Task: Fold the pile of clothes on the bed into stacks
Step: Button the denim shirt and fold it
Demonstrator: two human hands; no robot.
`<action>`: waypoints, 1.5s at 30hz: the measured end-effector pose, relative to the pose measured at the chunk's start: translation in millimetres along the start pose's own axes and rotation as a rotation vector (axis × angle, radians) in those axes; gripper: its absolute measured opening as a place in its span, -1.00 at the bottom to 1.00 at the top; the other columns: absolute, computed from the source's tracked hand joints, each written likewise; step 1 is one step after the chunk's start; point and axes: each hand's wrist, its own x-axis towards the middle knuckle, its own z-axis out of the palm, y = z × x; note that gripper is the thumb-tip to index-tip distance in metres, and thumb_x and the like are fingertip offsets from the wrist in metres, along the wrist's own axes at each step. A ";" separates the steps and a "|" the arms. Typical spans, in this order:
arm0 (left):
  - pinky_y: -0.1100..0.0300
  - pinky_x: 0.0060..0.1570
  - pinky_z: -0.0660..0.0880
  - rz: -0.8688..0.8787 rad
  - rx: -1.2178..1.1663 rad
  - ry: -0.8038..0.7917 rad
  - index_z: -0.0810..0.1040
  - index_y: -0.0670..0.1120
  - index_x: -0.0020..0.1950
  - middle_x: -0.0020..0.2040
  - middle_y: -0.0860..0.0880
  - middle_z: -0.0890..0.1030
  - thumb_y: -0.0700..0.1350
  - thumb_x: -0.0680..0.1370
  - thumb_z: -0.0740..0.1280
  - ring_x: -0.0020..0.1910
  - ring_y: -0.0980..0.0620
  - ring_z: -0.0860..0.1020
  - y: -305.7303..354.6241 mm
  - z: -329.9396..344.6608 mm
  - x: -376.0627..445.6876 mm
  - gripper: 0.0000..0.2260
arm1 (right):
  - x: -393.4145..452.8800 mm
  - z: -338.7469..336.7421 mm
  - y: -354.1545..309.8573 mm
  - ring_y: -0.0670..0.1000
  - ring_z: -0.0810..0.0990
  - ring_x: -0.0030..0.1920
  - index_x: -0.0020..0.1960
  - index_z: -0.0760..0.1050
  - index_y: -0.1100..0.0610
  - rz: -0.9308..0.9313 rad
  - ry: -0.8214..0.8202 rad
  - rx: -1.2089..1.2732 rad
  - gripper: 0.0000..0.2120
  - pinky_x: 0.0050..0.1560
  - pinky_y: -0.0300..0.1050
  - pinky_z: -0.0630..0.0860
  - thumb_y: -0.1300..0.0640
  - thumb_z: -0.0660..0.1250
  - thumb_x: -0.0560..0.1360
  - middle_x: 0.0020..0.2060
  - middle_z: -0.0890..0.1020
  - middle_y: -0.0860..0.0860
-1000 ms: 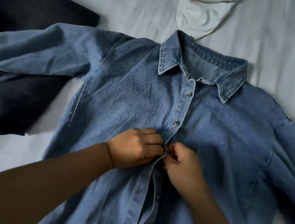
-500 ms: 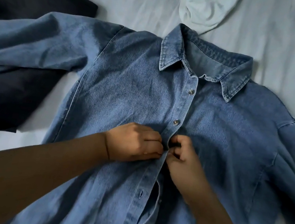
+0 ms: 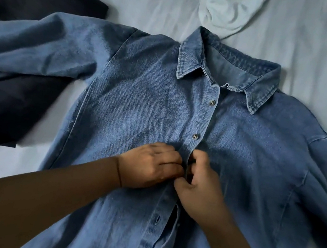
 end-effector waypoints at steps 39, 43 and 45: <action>0.22 -0.16 0.43 -0.186 -0.102 0.000 0.56 -0.21 -0.19 -0.21 -0.11 0.55 -0.27 0.41 0.35 -0.23 -0.03 0.48 26.1 -15.7 9.5 -0.99 | -4.8 -3.3 -2.9 -0.23 0.38 -0.56 0.11 0.40 0.22 0.304 -0.024 0.598 -0.58 -0.51 -0.39 0.32 0.58 0.15 0.37 -0.51 0.47 -0.04; 0.20 -0.17 0.44 -0.178 -0.112 -0.005 0.56 -0.22 -0.19 -0.20 -0.12 0.56 -0.28 0.42 0.35 -0.22 -0.03 0.50 28.8 -14.1 10.5 -0.99 | -1.5 -7.7 0.7 -0.17 0.44 -0.46 0.07 0.38 0.12 0.295 -0.072 0.417 -0.66 -0.39 -0.28 0.40 0.49 0.17 0.43 -0.52 0.52 -0.13; 0.17 -0.16 0.43 -0.168 -0.072 -0.030 0.57 -0.22 -0.18 -0.19 -0.13 0.56 -0.24 0.45 0.32 -0.22 -0.05 0.50 27.8 -10.3 8.1 -0.94 | 0.3 -5.6 5.2 -0.07 0.49 -0.30 0.08 0.35 0.10 0.225 -0.053 0.193 -0.72 -0.25 -0.13 0.46 0.37 0.22 0.44 -0.36 0.53 -0.06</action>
